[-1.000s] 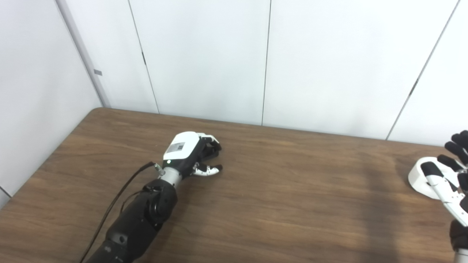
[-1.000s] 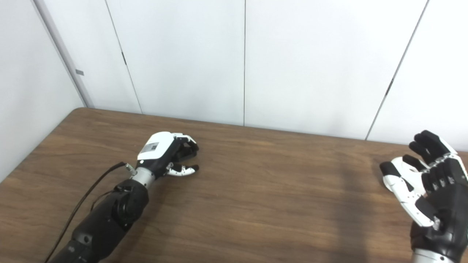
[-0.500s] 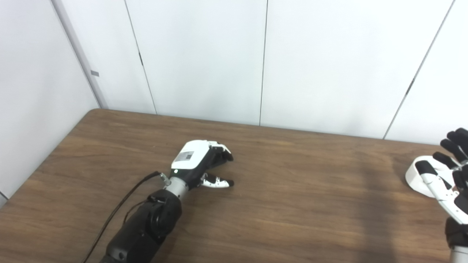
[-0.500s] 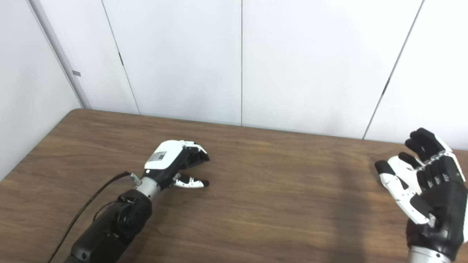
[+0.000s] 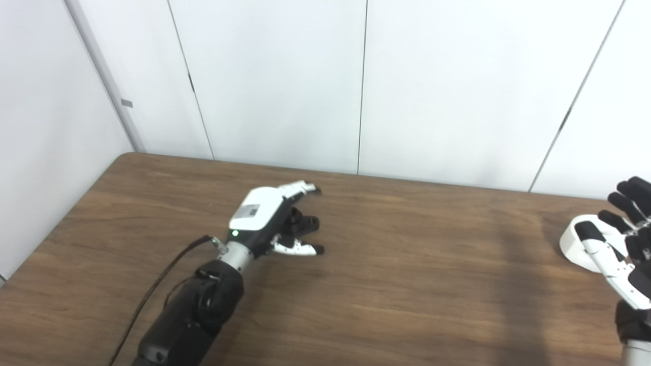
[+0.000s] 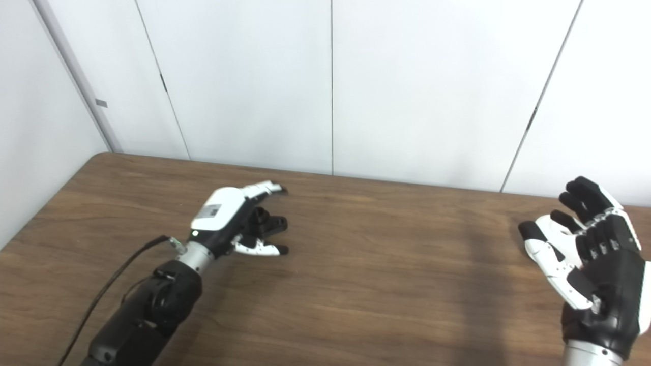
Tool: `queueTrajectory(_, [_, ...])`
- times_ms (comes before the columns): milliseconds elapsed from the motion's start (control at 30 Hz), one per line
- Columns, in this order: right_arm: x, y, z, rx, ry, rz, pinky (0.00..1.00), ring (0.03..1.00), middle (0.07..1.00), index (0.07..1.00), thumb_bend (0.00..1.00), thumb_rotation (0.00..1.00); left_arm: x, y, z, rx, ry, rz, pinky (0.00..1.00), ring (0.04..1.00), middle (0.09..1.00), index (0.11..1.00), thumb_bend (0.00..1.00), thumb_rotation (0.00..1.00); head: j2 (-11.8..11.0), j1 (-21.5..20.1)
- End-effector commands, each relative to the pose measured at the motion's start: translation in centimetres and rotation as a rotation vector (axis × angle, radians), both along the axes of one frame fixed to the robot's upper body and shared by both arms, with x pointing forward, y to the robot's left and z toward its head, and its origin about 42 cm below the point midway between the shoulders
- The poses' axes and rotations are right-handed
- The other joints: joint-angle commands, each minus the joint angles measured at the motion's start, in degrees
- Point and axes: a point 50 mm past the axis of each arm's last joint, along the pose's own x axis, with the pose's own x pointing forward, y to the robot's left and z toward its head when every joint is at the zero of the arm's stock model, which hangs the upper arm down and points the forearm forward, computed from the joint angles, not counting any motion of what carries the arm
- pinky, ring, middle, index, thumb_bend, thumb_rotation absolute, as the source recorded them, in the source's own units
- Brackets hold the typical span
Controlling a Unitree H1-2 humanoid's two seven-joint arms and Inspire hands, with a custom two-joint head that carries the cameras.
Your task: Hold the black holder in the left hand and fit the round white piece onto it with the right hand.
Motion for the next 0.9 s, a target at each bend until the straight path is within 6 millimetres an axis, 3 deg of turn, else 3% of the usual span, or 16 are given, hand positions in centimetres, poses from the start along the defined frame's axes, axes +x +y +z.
queueTrajectory(0, [0.2, 0.1, 1.3, -0.026, -0.08, 0.015, 0.71, 0.782, 0.787, 0.754, 0.52, 0.21, 0.8, 1.0, 2.8, 0.012, -0.117, 0.012, 0.82, 0.87, 0.907, 0.895, 1.0, 0.38, 0.1, 0.1])
queueTrajectory(100, [0.2, 0.1, 1.2, -0.022, -0.081, 0.017, 0.7, 0.781, 0.786, 0.754, 0.51, 0.19, 1.3, 2.0, 3.1, 0.029, -0.094, 0.062, 0.82, 0.882, 0.91, 0.908, 1.0, 0.33, 0.2, 0.2])
queueTrajectory(233, [0.2, 0.2, 1.1, -0.021, -0.078, 0.019, 0.71, 0.783, 0.787, 0.757, 0.51, 0.19, 1.7, 3.1, 3.4, 0.047, -0.042, 0.104, 0.87, 0.939, 0.956, 0.974, 1.0, 0.36, 0.2, 0.1])
queueTrajectory(400, [0.2, 0.3, 0.9, -0.019, -0.07, 0.017, 0.7, 0.782, 0.786, 0.754, 0.52, 0.2, 2.0, 4.3, 3.6, 0.055, -0.021, 0.133, 0.89, 0.945, 0.962, 0.986, 1.0, 0.38, 0.3, 0.1])
queueTrajectory(667, [0.2, 0.4, 0.9, -0.009, -0.079, 0.023, 0.71, 0.781, 0.786, 0.752, 0.52, 0.2, 2.5, 6.5, 3.9, 0.172, 0.101, 0.177, 0.93, 0.983, 0.964, 0.907, 1.0, 0.39, 0.5, 0.1])
queueTrajectory(867, [0.0, 0.6, 1.1, -0.007, -0.076, 0.021, 0.7, 0.781, 0.787, 0.755, 0.52, 0.2, 2.7, 7.1, 2.7, 0.33, 0.181, 0.179, 0.98, 0.999, 0.972, 0.856, 1.0, 0.48, 0.8, -0.3])
